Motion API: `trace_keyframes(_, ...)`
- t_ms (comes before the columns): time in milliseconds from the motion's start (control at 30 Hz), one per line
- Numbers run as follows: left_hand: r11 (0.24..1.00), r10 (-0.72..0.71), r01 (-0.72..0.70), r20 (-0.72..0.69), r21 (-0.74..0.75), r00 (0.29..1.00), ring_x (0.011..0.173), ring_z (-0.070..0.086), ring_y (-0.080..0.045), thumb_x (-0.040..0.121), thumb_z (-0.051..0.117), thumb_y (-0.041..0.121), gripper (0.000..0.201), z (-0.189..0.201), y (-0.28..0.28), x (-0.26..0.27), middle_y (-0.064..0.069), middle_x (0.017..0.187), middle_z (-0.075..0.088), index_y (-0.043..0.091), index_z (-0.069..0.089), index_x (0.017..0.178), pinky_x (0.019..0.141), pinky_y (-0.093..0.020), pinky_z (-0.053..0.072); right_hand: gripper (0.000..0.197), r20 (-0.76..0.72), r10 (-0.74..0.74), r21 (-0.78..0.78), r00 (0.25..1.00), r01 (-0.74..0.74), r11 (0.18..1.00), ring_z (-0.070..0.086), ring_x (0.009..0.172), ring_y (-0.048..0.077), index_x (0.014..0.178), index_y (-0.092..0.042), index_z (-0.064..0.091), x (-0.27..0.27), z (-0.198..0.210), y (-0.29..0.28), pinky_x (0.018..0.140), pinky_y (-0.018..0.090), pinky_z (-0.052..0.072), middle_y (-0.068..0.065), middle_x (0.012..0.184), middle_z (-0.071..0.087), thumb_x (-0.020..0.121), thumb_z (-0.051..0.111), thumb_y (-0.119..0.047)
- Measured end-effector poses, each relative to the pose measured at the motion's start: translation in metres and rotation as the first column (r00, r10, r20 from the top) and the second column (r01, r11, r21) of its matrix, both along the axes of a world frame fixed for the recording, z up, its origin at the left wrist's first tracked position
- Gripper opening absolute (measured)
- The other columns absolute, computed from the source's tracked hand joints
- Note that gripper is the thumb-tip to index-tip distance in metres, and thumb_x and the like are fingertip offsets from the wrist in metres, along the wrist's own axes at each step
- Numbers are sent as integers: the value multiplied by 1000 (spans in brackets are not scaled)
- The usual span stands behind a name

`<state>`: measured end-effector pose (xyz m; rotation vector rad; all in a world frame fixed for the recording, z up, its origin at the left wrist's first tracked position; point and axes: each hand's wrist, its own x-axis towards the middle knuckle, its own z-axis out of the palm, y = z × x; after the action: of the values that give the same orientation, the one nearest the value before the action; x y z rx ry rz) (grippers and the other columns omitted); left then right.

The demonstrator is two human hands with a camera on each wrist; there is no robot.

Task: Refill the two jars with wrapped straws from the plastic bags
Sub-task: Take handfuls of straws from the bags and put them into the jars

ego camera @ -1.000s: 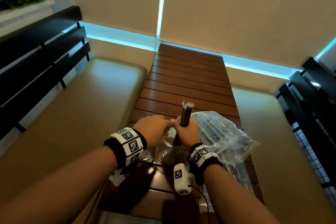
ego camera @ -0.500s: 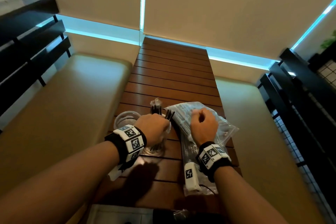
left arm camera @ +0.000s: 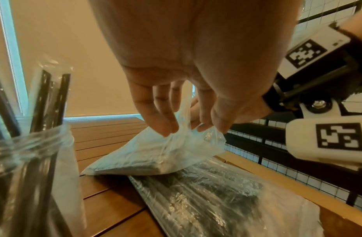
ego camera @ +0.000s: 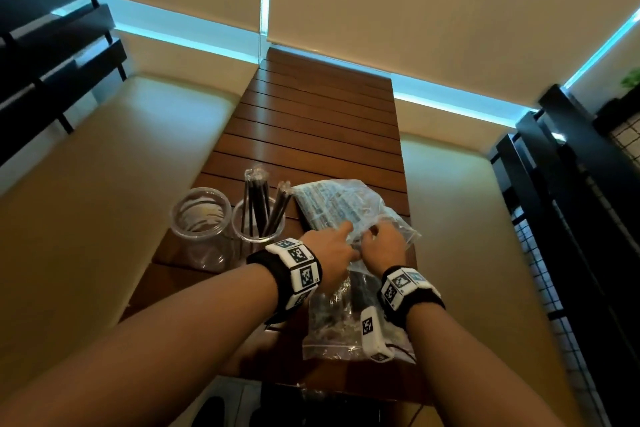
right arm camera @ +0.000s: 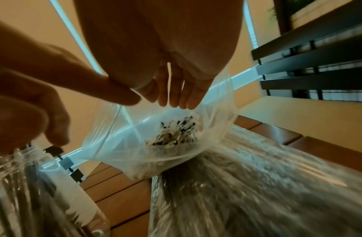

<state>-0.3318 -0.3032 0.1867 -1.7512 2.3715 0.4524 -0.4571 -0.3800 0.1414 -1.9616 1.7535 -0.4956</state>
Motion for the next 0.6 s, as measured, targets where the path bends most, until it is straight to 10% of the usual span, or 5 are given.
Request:
trace_keyframes(167,992,118,-117,-10,41,993,100,60,-27,93,59,23,33,0,-13,3,-5,125,48,11,58,123,76,-37,50,26,-230,237,108,944,-217,970,63,78,26,83,1,65,13,3,-29,69,34,51,15,89,68,94,46,-13)
trace_keyframes(267,994,112,-112,-47,6,993,93,58,-22,92,54,20,28,-4,-12,11,-3,120,52,11,62,117,69,-32,45,31,-277,347,347,896,-244,906,57,111,24,120,-19,58,14,-36,-63,91,32,45,4,123,60,97,45,-35)
trace_keyframes(400,996,86,-88,-59,-30,995,95,58,-20,92,54,19,27,-6,-6,19,-1,120,54,12,64,117,69,-32,48,81,-591,580,480,560,-334,811,34,139,29,148,-39,25,13,-39,-67,113,45,32,-1,154,29,80,69,-46)
trace_keyframes(500,997,68,-72,-76,-40,995,97,59,-19,91,55,17,29,-7,-2,23,-1,122,55,10,65,117,79,-36,56,77,-635,597,514,491,-308,801,22,145,29,154,-20,17,18,-28,-65,118,38,24,10,160,17,92,60,-33)
trace_keyframes(600,996,59,-64,-77,-55,995,97,60,-19,90,55,17,33,-11,-1,30,0,123,54,10,64,120,82,-37,57,82,-661,648,491,378,-436,754,13,148,28,154,-33,14,30,-37,-77,120,45,19,-1,162,6,86,59,-45)
